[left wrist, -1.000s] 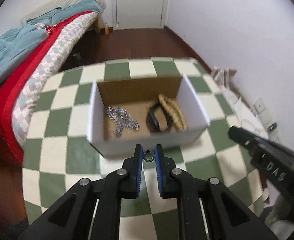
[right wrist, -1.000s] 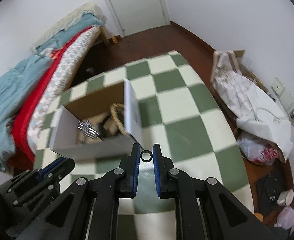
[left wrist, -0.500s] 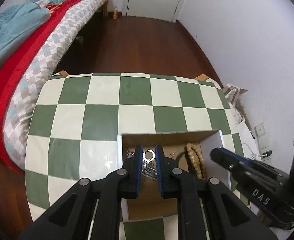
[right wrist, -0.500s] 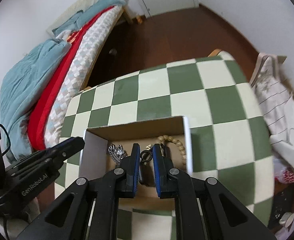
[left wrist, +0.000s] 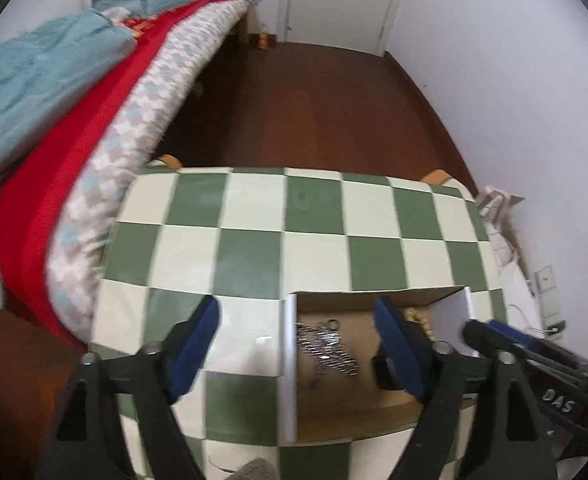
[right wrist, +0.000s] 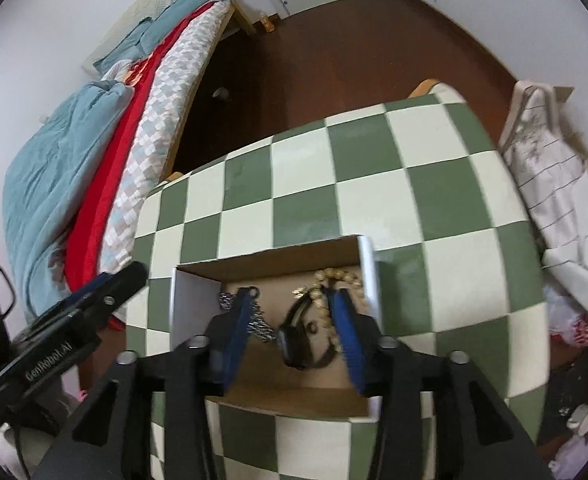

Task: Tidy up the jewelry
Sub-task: 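Withdraw both open tools from the box and raise them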

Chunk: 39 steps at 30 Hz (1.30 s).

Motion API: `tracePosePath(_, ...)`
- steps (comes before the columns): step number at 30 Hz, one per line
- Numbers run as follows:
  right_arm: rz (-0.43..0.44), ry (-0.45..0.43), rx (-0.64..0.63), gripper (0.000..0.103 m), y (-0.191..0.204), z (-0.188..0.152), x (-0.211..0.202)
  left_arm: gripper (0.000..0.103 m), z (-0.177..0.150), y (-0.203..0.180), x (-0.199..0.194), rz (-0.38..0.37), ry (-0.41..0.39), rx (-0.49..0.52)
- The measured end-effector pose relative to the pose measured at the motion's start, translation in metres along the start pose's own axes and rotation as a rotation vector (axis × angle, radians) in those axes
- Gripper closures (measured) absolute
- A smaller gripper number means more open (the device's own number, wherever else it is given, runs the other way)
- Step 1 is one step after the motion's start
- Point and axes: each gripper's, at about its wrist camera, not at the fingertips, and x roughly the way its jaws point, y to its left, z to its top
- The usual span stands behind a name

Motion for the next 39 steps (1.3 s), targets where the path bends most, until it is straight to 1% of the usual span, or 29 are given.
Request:
tracePosePath(1, -0.04, -0.011, -0.014, 0.042, 0.001, -0.004, -0.006, 0.006, -0.003, 0.003, -0.006, 0.026, -0.015, 0.001)
tracePosePath(2, -0.061, -0.018, -0.023, 0.036, 0.001, -0.005, -0.01, 0.002, -0.007, 0.004, -0.01, 0.045, -0.026, 0.003)
tracePosePath(3, -0.121, -0.028, -0.051, 0.032, 0.003, -0.01, -0.015, 0.001, -0.01, 0.006, -0.014, 0.063, -0.036, 0.005)
tracePosePath(5, -0.184, -0.033, -0.075, 0.015, 0.004, -0.017, -0.02, 0.0, -0.02, 0.008, -0.021, 0.115, -0.048, 0.015)
tracePosePath(6, -0.228, -0.032, -0.094, 0.012, 0.006, -0.023, -0.022, 0.0, -0.024, 0.008, -0.023, 0.131, -0.052, 0.022)
tracePosePath(8, -0.282, -0.03, -0.117, 0.002, 0.006, -0.031, -0.025, 0.0, -0.036, 0.006, -0.029, 0.164, -0.062, 0.045)
tracePosePath(9, -0.313, -0.025, -0.133, 0.001, 0.008, -0.037, -0.027, 0.0, -0.041, 0.006, -0.031, 0.17, -0.059, 0.048)
tracePosePath(12, -0.357, -0.025, -0.159, 0.0, 0.012, -0.051, -0.034, 0.0, -0.054, 0.005, -0.039, 0.173, -0.052, 0.049)
tracePosePath(14, -0.368, -0.03, -0.163, 0.0, 0.014, -0.059, -0.042, 0.0, -0.062, 0.003, -0.048, 0.173, -0.055, 0.046)
tracePosePath(18, -0.376, -0.054, -0.175, 0.0, 0.023, -0.075, -0.063, 0.0, -0.076, 0.0, -0.07, 0.149, -0.066, 0.041)
tracePosePath(27, -0.381, -0.16, -0.187, 0.0, 0.042, -0.117, -0.14, 0.0, -0.105, 0.0, -0.147, 0.122, -0.167, 0.011)
tracePosePath(31, -0.379, -0.216, -0.199, 0.0, 0.052, -0.135, -0.177, 0.0, -0.118, 0.0, -0.181, 0.125, -0.223, 0.018)
tracePosePath(39, -0.355, -0.312, -0.216, 0.0, 0.068, -0.169, -0.246, 0.0, -0.142, -0.008, -0.242, 0.103, -0.29, 0.043)
